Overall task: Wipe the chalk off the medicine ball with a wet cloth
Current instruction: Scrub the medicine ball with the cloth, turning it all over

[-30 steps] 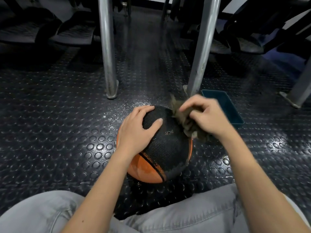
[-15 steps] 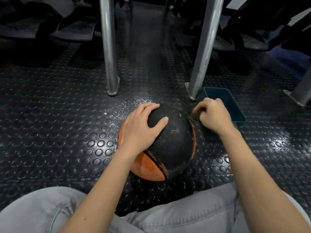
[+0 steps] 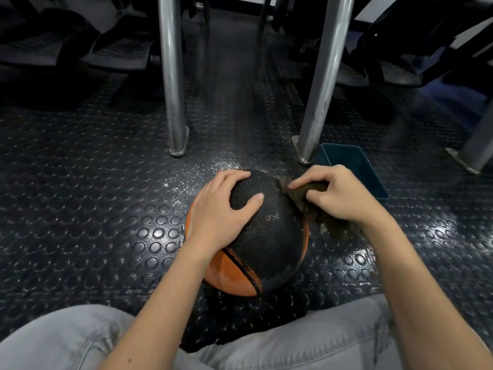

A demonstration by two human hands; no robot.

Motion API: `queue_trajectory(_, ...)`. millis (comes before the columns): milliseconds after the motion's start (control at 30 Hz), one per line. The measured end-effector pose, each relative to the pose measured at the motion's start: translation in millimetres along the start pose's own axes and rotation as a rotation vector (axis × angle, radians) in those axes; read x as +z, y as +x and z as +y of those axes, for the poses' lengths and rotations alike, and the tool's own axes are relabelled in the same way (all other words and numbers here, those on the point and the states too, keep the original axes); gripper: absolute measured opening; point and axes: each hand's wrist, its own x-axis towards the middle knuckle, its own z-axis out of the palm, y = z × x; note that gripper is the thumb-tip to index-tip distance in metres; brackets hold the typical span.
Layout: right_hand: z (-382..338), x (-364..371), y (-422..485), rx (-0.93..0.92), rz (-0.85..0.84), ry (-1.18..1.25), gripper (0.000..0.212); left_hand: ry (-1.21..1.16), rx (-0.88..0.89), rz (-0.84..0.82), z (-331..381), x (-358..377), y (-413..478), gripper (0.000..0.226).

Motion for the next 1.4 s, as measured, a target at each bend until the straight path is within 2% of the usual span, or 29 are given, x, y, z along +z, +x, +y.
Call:
queue_trajectory(67, -9.1, -0.2, -0.5, -0.021, -0.004, 0.091, 0.040, 0.001, 0.000, -0.008, -1.1, -0.3, -0.1, 0.051)
queue_trajectory(200, -1.0, 14.1, 11.6, 0.106, 0.150, -0.162, 0.035, 0.025, 0.035, -0.015, 1.9, 3.2, 0.1, 0.055)
queue_trajectory(267, -7.7, 11.7, 6.4, 0.061, 0.104, -0.176, 0.035, 0.042, 0.049, 0.004, 2.3, 4.6, -0.9, 0.056)
queue_trajectory(367, -17.0, 5.7, -1.2, -0.004, 0.022, -0.066, 0.036, -0.007, 0.047, 0.012, -0.6, 3.4, -1.3, 0.062)
queue_trajectory(500, 1.7, 15.8, 10.1, 0.197, 0.174, -0.091, 0.034, -0.027, 0.040, -0.025, 2.2, 3.1, 1.2, 0.055)
queue_trajectory(567, -0.9, 15.0, 6.6, 0.152, 0.156, -0.076, 0.035, -0.020, 0.041, -0.015, 2.0, 3.1, 0.7, 0.049)
queue_trajectory(667, -12.2, 9.8, -2.5, 0.032, 0.039, -0.015, 0.037, -0.043, 0.022, -0.003, -1.9, 0.4, -1.2, 0.056)
queue_trajectory(833, 8.7, 16.0, 11.3, 0.210, 0.173, -0.118, 0.033, -0.029, 0.040, -0.027, 3.0, 1.8, 1.3, 0.051)
queue_trajectory(1000, -18.5, 20.4, -7.5, -0.063, 0.129, -0.029, 0.037, -0.042, 0.011, 0.000, -0.6, 0.6, -0.1, 0.056)
queue_trajectory(1100, -2.6, 20.8, 5.6, 0.104, 0.180, -0.020, 0.034, -0.067, 0.005, -0.012, 0.5, 0.0, 2.0, 0.057)
queue_trajectory(1167, 6.0, 19.4, 8.4, 0.204, 0.155, -0.076, 0.032, -0.049, 0.016, -0.021, 1.8, 1.0, 2.0, 0.054)
queue_trajectory(1200, 5.8, 18.1, 6.2, 0.197, 0.131, -0.093, 0.032, -0.041, 0.016, -0.019, 1.3, 1.7, 1.8, 0.052)
queue_trajectory(1333, -15.8, 7.1, -10.7, 0.004, -0.019, 0.052, 0.034, -0.045, -0.005, 0.007, -2.7, 0.4, 0.8, 0.056)
queue_trajectory(1400, -6.7, 2.2, -8.5, 0.027, -0.066, 0.117, 0.032, -0.063, -0.017, -0.002, -2.9, -0.6, 1.3, 0.056)
